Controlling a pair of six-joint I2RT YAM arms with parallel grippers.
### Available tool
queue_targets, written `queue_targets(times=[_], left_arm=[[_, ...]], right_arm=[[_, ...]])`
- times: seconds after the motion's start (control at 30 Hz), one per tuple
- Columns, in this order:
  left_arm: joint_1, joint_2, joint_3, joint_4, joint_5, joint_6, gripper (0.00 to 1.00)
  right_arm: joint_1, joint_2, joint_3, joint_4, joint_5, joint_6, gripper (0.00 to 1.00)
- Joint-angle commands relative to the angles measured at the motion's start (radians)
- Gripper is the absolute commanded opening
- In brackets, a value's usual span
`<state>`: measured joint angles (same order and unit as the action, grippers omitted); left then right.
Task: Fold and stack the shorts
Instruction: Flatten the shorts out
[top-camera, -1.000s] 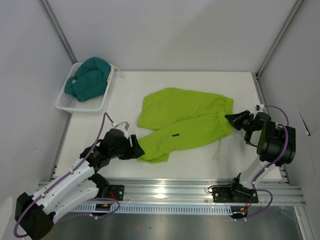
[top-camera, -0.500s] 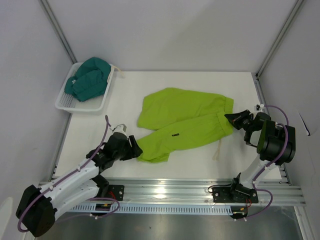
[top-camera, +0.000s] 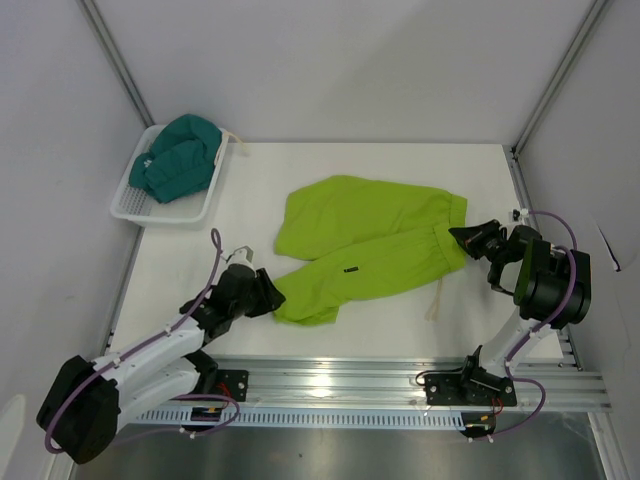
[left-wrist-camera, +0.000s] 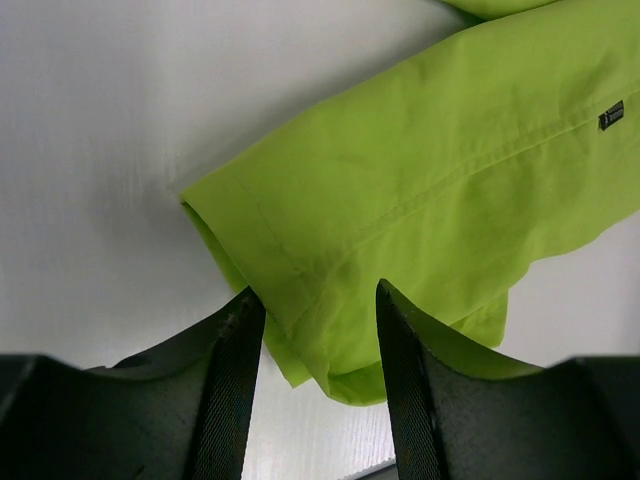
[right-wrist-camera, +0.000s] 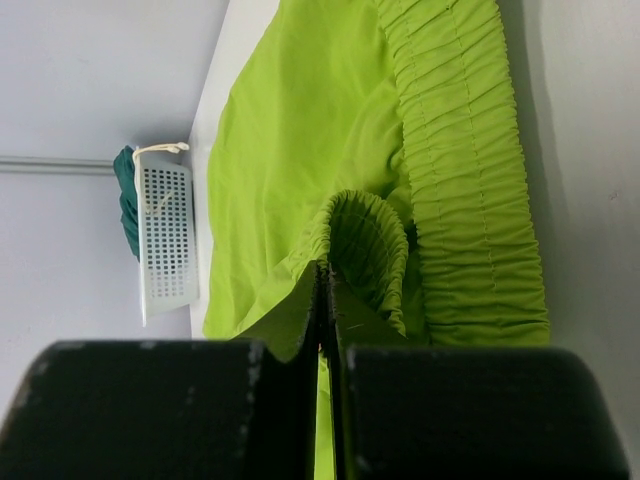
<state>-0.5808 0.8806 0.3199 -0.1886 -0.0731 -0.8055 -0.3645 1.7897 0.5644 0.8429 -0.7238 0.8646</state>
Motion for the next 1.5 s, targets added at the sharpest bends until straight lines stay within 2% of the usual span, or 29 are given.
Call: queue_targets(times=[0.0,0.1,0.2,0.23,0.3,0.33,0.37,0.57,0.63,0.67,0.7,0.73,0.83,0.93,1.03,1.23,1.33,1.47], left_arm=[[0.015,0.040,-0.013,0.109,0.033,-0.037,0.50],[0.015,0.086,-0.016,0.129,0.041,-0.040,0.48],[0.015,0.092,-0.025,0.149,0.026,-0.046,0.33],[0.015,0.086,-0.025,0.152,0.018,-0.049,0.23],[0.016,0.066,-0.028,0.152,-0.010,-0.050,0.14],[0.016,0.057,-0.027,0.146,-0.019,-0.050,0.02],[0.016,0.038,-0.028,0.141,-0.034,-0.050,0.00],[0.056,-0.022,0.019,0.086,-0.054,-0.006,0.00],[0.128,-0.032,0.045,0.072,-0.021,0.023,0.00],[0.157,-0.032,0.050,0.074,0.004,0.034,0.00],[0.189,-0.026,0.065,0.089,0.060,0.054,0.00],[0.246,-0.017,0.076,0.092,0.091,0.064,0.00],[0.318,0.032,0.113,0.100,0.139,0.107,0.00],[0.355,0.089,0.137,0.127,0.165,0.132,0.00],[0.363,0.136,0.154,0.167,0.179,0.150,0.00],[0.366,0.181,0.169,0.184,0.184,0.175,0.00],[0.368,0.175,0.173,0.184,0.180,0.181,0.00],[0.371,0.163,0.182,0.166,0.168,0.195,0.00]], right_arm=[[-0.008,0.008,-0.004,0.056,-0.014,0.002,0.00],[-0.008,0.010,-0.004,0.058,-0.016,0.004,0.00],[-0.008,0.011,-0.004,0.061,-0.017,0.005,0.00],[-0.008,0.010,-0.004,0.061,-0.017,0.005,0.00],[-0.008,0.010,-0.006,0.062,-0.020,0.004,0.00],[-0.008,0.010,-0.006,0.062,-0.020,0.005,0.00],[-0.008,0.010,-0.006,0.062,-0.022,0.004,0.00],[-0.007,0.013,-0.009,0.068,-0.043,0.005,0.00],[-0.005,0.022,-0.011,0.076,-0.061,0.016,0.08],[-0.002,0.025,-0.012,0.091,-0.068,0.023,0.18],[-0.002,0.040,-0.011,0.103,-0.083,0.030,0.22],[-0.002,0.048,-0.011,0.125,-0.092,0.046,0.24],[-0.001,0.088,-0.008,0.171,-0.130,0.083,0.29],[0.009,0.114,-0.008,0.202,-0.158,0.105,0.33],[0.041,0.120,0.005,0.210,-0.189,0.111,0.41],[0.062,0.031,-0.001,0.076,-0.157,0.004,0.47],[0.042,0.014,-0.060,0.163,-0.149,0.045,0.49],[0.004,0.039,-0.095,0.264,-0.151,0.105,0.48]])
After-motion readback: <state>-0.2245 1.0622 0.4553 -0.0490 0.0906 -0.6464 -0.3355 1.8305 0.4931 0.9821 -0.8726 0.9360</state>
